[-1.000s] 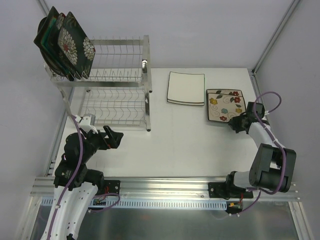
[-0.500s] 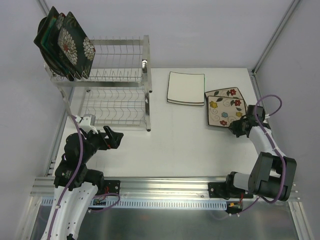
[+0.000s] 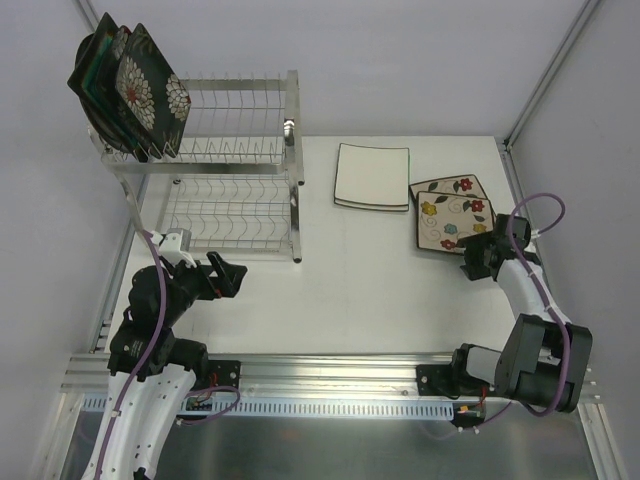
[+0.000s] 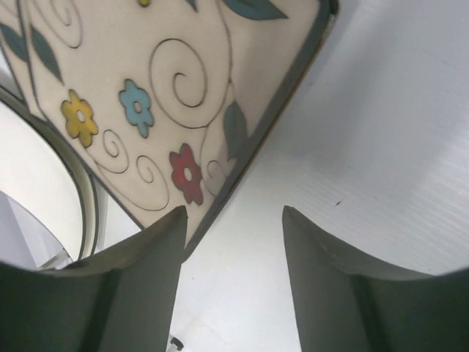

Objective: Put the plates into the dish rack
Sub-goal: Grab a plate with the right arm

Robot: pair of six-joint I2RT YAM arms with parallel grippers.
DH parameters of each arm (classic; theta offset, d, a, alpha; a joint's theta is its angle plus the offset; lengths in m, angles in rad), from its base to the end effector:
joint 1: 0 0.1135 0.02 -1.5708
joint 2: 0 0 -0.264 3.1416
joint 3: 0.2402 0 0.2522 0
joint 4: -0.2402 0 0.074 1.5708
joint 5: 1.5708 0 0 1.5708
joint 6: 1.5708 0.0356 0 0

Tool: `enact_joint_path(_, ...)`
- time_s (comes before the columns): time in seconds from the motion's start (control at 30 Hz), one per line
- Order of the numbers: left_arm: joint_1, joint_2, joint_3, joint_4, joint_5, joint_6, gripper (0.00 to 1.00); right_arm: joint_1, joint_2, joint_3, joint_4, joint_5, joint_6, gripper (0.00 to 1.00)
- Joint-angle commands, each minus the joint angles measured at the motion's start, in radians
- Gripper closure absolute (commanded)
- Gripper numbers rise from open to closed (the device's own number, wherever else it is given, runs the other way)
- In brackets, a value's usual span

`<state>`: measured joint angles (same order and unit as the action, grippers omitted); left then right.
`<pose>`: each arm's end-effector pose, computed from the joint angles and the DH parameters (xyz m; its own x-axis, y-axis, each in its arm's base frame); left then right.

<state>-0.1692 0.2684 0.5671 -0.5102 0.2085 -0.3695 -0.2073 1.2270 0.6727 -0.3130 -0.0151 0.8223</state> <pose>0.0858 -0.0221 0.2901 -0.3245 -0.3030 -0.8960 0.2649 0.8803 -0.3936 0.2367 -0.0492 0.2006 -0.3641 0.8252 -0.4318 0.6803 0.5522 0.4818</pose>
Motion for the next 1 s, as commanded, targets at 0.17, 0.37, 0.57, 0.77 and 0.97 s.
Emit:
enact_joint_path(0.17,0.002,0.003,-0.001,0.027,0.011,0.017,0.01,-0.049,-0.057,-0.079,0.173,-0.005,-0.023,0.26)
enact_joint_path(0.37,0.002,-0.008,-0.003,0.027,0.006,0.017,0.01,-0.136,-0.057,-0.211,0.451,-0.052,-0.020,0.23)
enact_joint_path(0.57,0.002,-0.018,-0.003,0.027,0.002,0.015,0.01,-0.205,-0.015,-0.252,0.629,-0.101,-0.041,0.23)
enact_joint_path(0.77,0.003,-0.018,-0.003,0.029,0.000,0.015,0.01,-0.259,0.115,-0.249,0.790,-0.187,-0.046,0.26)
enact_joint_path(0.97,0.003,-0.020,-0.004,0.027,-0.004,0.015,0.01,-0.259,0.186,-0.234,0.850,-0.220,-0.066,0.28)
